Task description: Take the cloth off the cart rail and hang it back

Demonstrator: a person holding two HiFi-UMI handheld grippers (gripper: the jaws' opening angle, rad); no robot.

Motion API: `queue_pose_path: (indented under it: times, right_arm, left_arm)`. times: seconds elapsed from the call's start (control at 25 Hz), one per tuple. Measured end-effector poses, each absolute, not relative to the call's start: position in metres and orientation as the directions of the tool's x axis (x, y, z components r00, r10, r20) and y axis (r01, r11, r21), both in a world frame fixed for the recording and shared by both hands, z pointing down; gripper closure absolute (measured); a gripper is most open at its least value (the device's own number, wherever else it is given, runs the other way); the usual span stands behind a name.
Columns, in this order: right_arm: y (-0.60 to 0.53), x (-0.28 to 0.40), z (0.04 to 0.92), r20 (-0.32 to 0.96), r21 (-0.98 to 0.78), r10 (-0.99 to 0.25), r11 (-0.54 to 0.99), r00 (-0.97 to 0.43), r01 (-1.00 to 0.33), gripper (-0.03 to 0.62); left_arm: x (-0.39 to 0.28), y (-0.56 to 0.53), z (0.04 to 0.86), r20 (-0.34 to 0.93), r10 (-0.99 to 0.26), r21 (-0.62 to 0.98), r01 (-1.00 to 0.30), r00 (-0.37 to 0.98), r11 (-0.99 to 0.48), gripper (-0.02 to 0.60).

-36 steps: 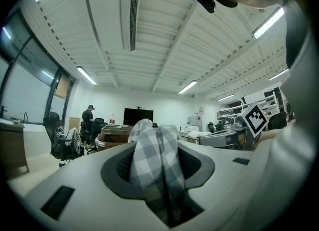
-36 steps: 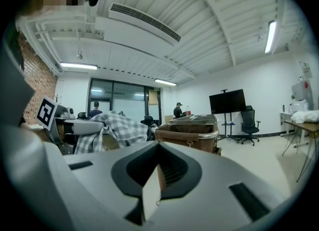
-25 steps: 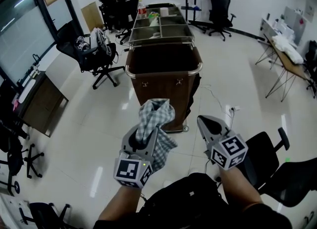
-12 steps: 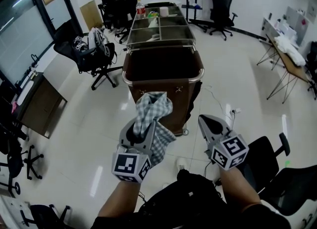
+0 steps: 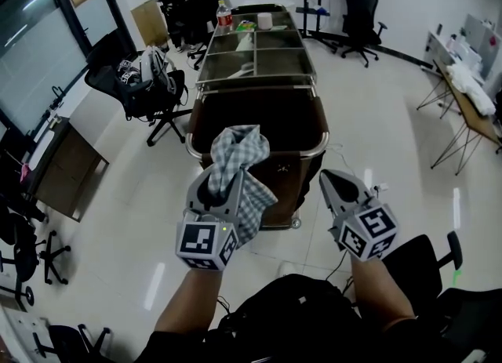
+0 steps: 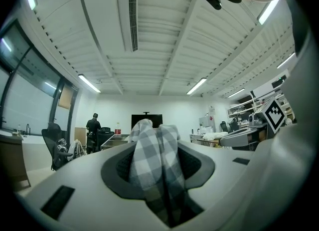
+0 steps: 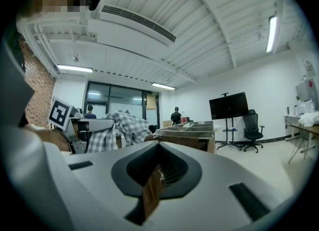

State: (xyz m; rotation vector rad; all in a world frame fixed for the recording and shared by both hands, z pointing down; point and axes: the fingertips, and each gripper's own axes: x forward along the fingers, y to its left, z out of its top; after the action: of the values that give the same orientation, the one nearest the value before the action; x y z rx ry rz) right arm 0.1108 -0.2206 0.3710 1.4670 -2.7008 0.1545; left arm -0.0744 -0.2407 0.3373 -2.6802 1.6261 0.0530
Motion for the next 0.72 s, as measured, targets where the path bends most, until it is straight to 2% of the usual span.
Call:
queue_pose_path:
  times: [0.72]
  right_arm:
    - [-0.316,0.138,0.396,0.179,-0.060,-0.799,0.574,-0.574,-0.817,0.580]
  left_arm:
    - [-0.046,-0.348,0.408,0.090,-0.916,-0.013,-0.920,0.390,-0.393,0.411]
